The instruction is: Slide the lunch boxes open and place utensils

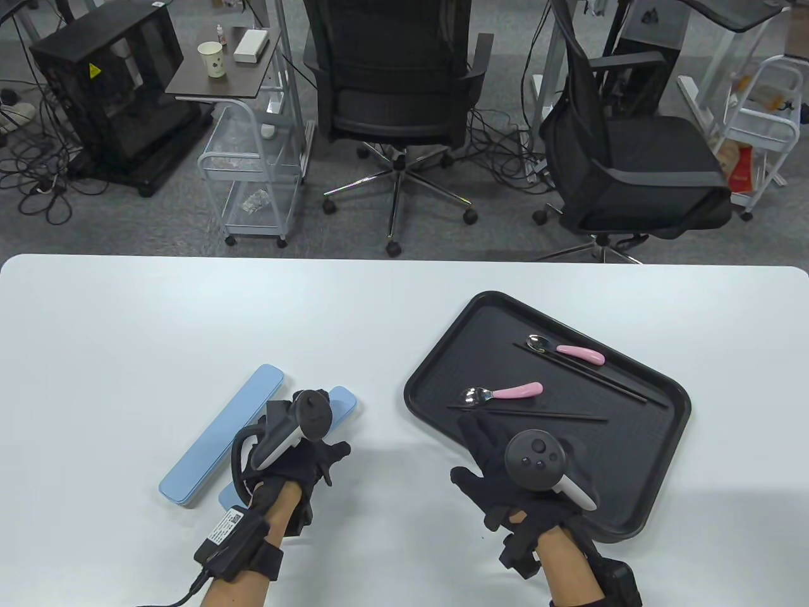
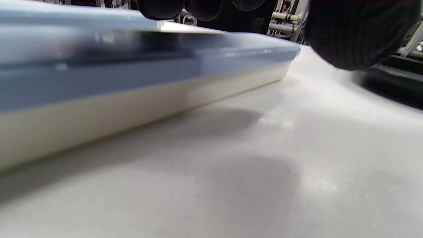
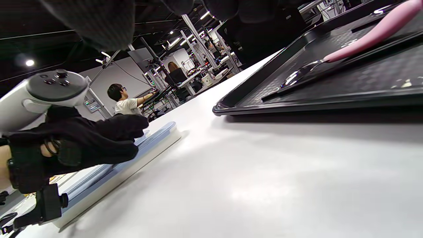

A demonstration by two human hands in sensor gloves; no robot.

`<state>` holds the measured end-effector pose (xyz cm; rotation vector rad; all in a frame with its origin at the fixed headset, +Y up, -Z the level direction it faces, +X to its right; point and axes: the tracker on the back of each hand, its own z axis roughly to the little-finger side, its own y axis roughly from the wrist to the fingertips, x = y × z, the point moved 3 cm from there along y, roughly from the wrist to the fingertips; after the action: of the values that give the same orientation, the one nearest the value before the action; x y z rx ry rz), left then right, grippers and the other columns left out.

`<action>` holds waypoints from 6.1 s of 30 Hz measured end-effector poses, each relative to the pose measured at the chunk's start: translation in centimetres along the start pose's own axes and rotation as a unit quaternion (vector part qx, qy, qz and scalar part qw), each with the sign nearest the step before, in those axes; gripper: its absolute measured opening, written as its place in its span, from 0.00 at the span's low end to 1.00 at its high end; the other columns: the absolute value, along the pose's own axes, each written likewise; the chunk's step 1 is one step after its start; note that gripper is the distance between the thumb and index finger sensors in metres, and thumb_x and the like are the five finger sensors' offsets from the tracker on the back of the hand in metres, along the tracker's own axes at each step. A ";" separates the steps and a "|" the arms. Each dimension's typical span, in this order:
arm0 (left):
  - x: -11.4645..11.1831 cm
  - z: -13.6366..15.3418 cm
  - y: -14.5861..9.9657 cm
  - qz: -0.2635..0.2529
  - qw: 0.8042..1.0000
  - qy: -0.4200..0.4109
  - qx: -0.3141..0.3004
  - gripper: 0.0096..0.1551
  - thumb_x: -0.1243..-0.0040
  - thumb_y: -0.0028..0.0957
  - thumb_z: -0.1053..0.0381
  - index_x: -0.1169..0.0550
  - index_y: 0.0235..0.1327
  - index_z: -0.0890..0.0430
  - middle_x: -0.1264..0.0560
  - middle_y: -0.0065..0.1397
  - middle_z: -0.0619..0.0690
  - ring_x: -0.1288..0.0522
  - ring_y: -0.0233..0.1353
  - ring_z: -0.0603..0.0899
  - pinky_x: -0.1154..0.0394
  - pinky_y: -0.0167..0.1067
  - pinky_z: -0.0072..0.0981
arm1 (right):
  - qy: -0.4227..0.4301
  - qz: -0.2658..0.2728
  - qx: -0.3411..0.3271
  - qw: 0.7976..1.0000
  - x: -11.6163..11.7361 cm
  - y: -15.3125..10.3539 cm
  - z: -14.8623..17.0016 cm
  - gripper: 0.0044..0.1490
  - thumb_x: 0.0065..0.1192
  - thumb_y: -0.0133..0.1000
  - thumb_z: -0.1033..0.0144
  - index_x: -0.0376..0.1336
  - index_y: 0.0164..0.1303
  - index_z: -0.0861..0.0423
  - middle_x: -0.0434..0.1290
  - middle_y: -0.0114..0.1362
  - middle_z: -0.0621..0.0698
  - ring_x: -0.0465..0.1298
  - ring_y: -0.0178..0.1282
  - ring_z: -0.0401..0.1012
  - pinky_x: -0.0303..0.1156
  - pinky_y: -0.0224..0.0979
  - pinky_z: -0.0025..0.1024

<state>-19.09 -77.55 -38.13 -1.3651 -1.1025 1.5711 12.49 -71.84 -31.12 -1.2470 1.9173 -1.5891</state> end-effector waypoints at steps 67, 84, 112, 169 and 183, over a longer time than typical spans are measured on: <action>0.8 -6.5 -13.0 -0.101 0.950 0.031 -0.292 0.47 0.32 0.42 0.39 0.45 0.72 0.29 0.38 0.79 0.47 0.30 0.73 0.60 0.36 0.69 0.64 | -0.102 -0.016 -0.122 0.987 4.3 0.5 -6.7 0.60 0.81 0.45 0.55 0.45 0.79 0.46 0.60 0.76 0.54 0.69 0.74 0.52 0.59 0.77 0.60; 1.3 -2.8 -10.8 -0.081 0.970 0.047 -0.225 0.52 0.28 0.40 0.43 0.45 0.74 0.37 0.38 0.78 0.45 0.32 0.75 0.59 0.40 0.71 0.66 | -0.114 -0.004 -0.060 0.992 1.5 0.4 -2.7 0.51 0.79 0.47 0.58 0.52 0.77 0.44 0.58 0.77 0.56 0.66 0.76 0.54 0.57 0.78 0.61; 1.4 1.4 -8.1 -0.059 0.987 0.017 -0.147 0.51 0.29 0.42 0.46 0.46 0.75 0.42 0.40 0.77 0.48 0.36 0.74 0.61 0.42 0.71 0.70 | -0.158 0.123 0.070 0.977 -3.9 -1.7 2.1 0.54 0.74 0.51 0.56 0.44 0.80 0.44 0.49 0.83 0.56 0.58 0.82 0.58 0.54 0.79 0.61; 1.6 1.5 -7.7 -0.054 0.984 -0.003 -0.167 0.50 0.29 0.43 0.45 0.45 0.75 0.41 0.40 0.77 0.47 0.37 0.75 0.61 0.44 0.72 0.69 | -0.386 0.002 0.304 0.871 -4.0 4.7 14.8 0.25 0.68 0.52 0.63 0.64 0.59 0.36 0.68 0.69 0.48 0.72 0.72 0.50 0.63 0.75 0.56; 1.4 1.4 -7.8 -0.046 0.986 0.009 -0.163 0.50 0.29 0.43 0.45 0.45 0.75 0.41 0.40 0.78 0.47 0.37 0.75 0.61 0.45 0.72 0.69 | -0.277 0.180 0.141 0.933 -8.0 -0.6 4.4 0.24 0.62 0.55 0.63 0.64 0.61 0.34 0.65 0.73 0.50 0.69 0.74 0.52 0.62 0.76 0.57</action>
<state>-20.64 -73.85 -31.20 -1.5105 -1.4384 1.3505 20.35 -68.08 -33.96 -1.0079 1.3997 -1.1185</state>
